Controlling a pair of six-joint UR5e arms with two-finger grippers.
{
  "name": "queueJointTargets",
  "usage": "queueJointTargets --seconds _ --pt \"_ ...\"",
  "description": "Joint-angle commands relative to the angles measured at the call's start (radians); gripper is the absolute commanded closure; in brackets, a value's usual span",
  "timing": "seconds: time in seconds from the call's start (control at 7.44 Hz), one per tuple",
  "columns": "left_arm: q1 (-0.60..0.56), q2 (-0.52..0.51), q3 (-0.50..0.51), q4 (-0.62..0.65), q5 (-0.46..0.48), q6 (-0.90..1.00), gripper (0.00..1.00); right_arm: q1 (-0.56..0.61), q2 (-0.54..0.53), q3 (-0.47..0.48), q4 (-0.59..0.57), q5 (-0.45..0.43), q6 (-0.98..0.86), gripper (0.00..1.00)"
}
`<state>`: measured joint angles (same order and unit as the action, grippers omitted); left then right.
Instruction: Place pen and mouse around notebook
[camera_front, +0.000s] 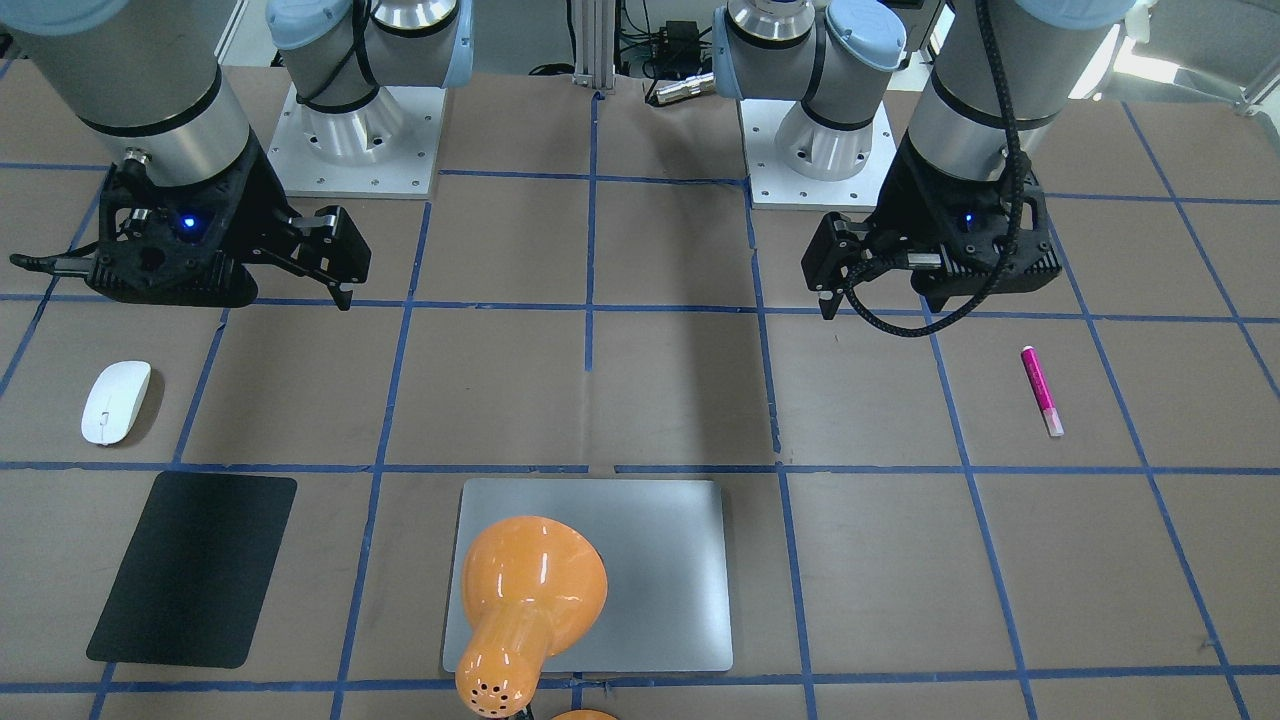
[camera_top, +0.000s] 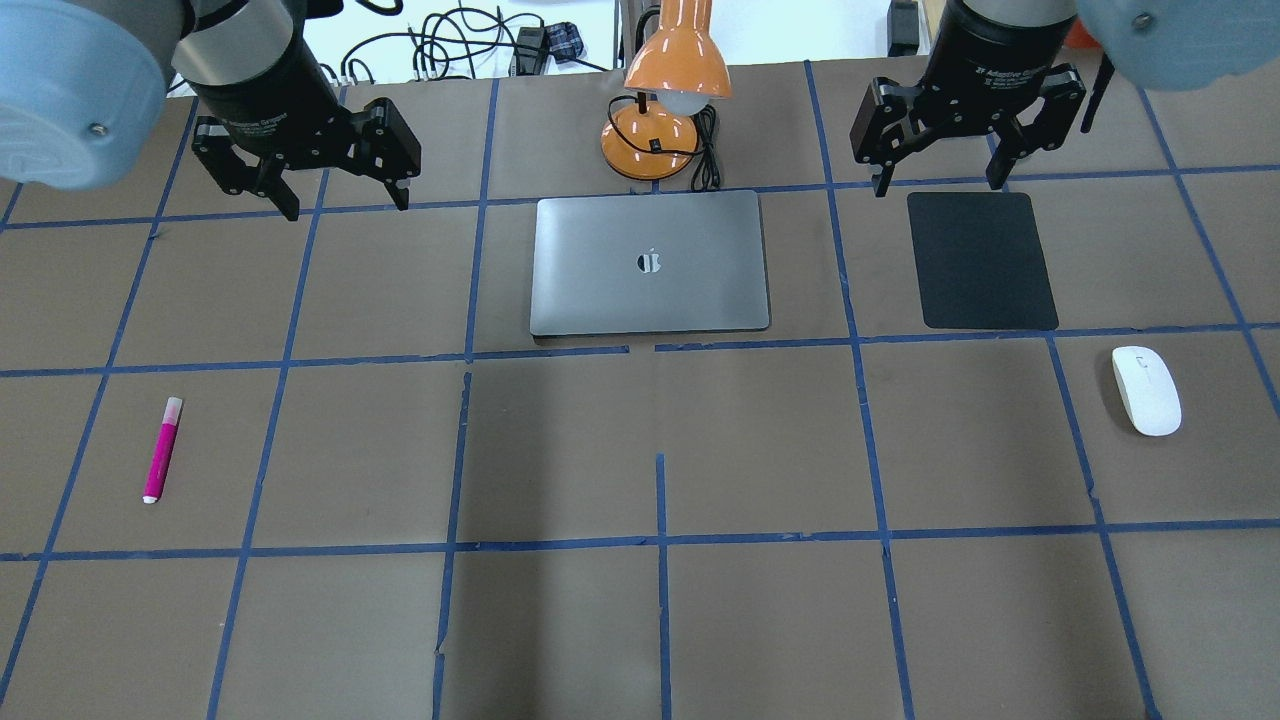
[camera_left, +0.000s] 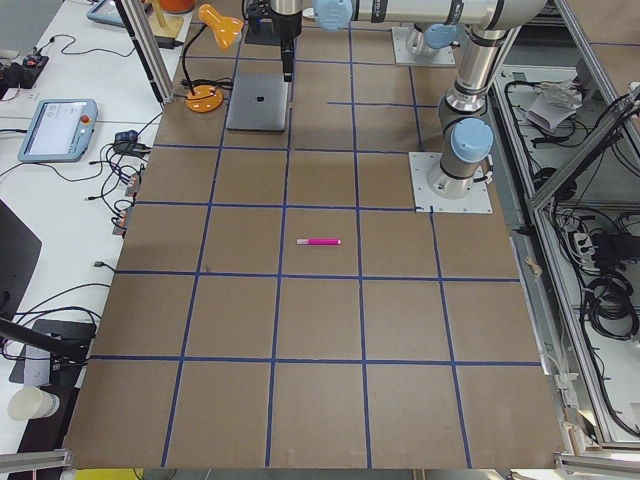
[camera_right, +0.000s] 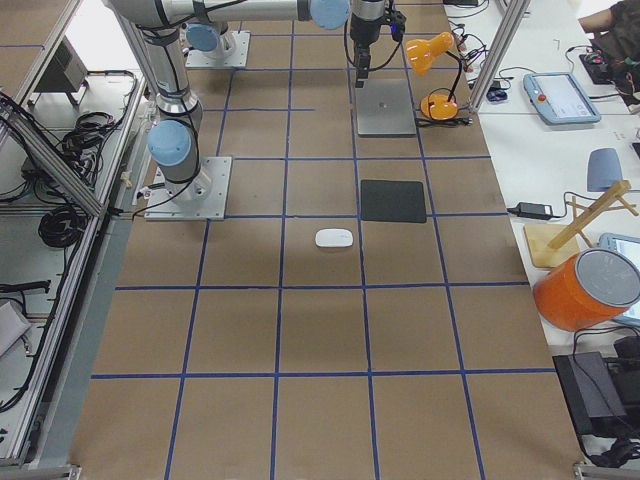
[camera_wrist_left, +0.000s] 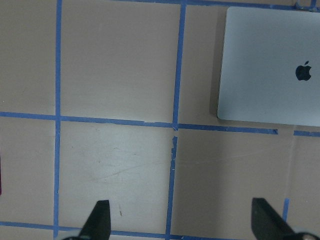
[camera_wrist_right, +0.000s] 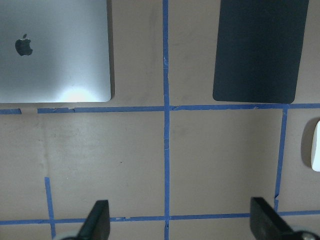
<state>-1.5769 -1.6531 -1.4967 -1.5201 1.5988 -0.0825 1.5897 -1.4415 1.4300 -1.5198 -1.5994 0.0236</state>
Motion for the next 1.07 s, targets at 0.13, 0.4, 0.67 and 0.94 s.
queueJointTargets --seconds 0.13,0.4,0.67,0.94 --pt "0.000 0.001 -0.002 0.000 -0.002 0.000 0.00 -0.057 0.010 0.053 -0.017 -0.008 -0.054 0.00" --pt "0.003 0.001 0.000 0.000 0.000 0.006 0.00 -0.278 0.027 0.149 -0.143 -0.008 -0.266 0.00" --pt "0.075 0.030 -0.007 -0.011 -0.002 0.010 0.00 -0.446 0.052 0.335 -0.419 -0.011 -0.533 0.00" --pt "0.208 0.079 -0.065 -0.017 0.013 0.238 0.00 -0.566 0.107 0.481 -0.605 -0.002 -0.658 0.00"
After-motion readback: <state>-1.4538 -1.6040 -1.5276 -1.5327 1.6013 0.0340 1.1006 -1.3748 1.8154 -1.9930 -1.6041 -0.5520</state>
